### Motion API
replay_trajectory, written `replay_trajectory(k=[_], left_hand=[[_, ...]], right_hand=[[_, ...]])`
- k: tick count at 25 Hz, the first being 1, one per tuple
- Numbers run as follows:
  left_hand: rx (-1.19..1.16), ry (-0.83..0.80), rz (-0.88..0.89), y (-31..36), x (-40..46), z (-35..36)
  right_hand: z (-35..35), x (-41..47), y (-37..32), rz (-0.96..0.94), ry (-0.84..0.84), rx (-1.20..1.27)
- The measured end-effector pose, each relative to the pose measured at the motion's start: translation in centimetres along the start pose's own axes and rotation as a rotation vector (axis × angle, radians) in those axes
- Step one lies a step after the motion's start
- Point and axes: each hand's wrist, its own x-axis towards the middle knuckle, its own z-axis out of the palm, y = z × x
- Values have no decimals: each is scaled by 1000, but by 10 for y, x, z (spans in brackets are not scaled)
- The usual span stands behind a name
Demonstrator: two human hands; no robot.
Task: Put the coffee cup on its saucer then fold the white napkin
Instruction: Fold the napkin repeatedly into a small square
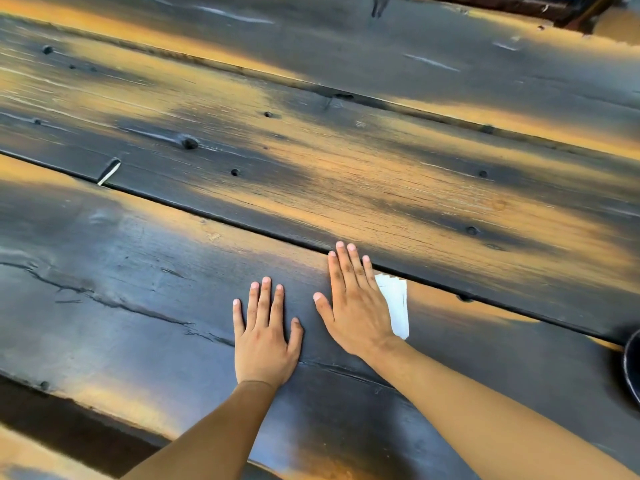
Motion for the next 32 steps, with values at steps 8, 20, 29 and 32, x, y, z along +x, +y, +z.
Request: replay_trajectory(k=[8,20,29,32], left_hand=[[5,-23,4,1,0,-4],[15,-3,-3,0,1,-1],[11,0,-4,2,1,-4],[6,13,6,1,0,-1]], right_hand=[[11,2,-1,-30,-75,-55],[7,-12,54,-8,-62,-54],[3,-10,22,-80,-11,-40],[11,-6,15,-79,-61,-47]])
